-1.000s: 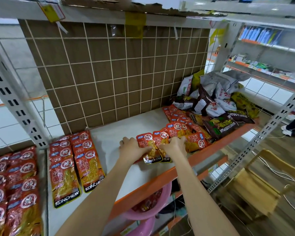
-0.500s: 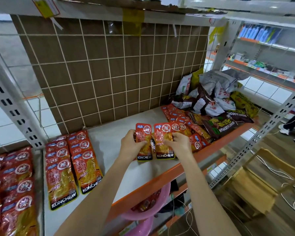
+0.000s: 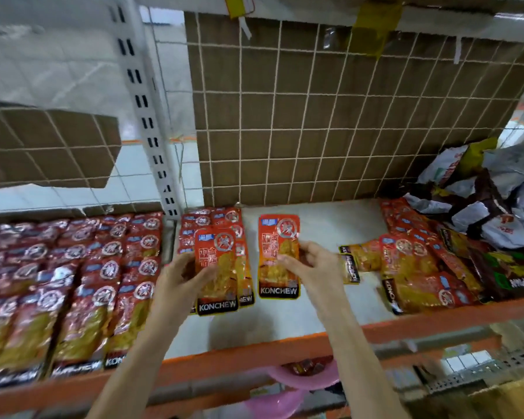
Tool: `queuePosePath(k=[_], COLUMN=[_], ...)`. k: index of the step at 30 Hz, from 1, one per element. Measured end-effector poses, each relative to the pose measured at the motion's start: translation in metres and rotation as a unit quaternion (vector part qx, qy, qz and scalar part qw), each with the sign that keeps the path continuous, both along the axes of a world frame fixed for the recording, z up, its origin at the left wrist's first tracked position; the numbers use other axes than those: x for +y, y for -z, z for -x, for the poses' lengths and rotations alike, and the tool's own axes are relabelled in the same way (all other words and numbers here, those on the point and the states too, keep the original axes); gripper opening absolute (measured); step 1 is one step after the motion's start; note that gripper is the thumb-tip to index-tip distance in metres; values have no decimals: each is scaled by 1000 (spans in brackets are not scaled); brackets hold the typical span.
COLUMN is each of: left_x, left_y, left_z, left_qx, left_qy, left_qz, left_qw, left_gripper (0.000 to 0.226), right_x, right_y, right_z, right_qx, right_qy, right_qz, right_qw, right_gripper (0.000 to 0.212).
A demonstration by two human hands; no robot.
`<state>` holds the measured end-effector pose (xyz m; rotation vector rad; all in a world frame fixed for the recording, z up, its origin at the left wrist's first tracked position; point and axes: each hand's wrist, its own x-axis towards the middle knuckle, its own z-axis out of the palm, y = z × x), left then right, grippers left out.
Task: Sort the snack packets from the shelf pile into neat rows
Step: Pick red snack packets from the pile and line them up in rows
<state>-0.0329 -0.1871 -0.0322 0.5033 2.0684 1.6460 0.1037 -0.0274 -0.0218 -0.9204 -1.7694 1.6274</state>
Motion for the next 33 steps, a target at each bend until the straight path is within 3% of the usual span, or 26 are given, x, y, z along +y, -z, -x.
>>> queuePosePath(k=[3, 13, 18, 21, 23, 26, 33], left_x=[-29, -30, -31, -33, -35, -39, -44], left_y=[12, 28, 28, 31, 39, 49, 63], left_z=[5, -6, -12, -17, -18, -15, -15], left_qx=[-11, 109, 185, 273, 327, 337, 393], left_qy=[-33, -65, -56, -32, -4, 35, 53], left_qz=[27, 155, 245, 292, 287, 256, 245], left_qw=[999, 980, 950, 916, 900, 906, 885], left_gripper=[27, 49, 65, 71, 70, 65, 60], right_x=[-24, -50, -51, -55, -58, -63, -69], right_y=[25, 49, 53, 57, 58, 59, 60], right_z=[20, 33, 30, 24, 23, 24, 20], right_qx=[-50, -162, -214, -212, -216, -233, -253], right_qy=[-43, -97, -107, -121, -149, -197, -208], right_qz=[-10, -86, -186, -253, -309, -354, -354], right_qw=[998, 978, 953, 936, 914, 884, 876], right_gripper=[22, 31, 51, 64, 65, 61, 60])
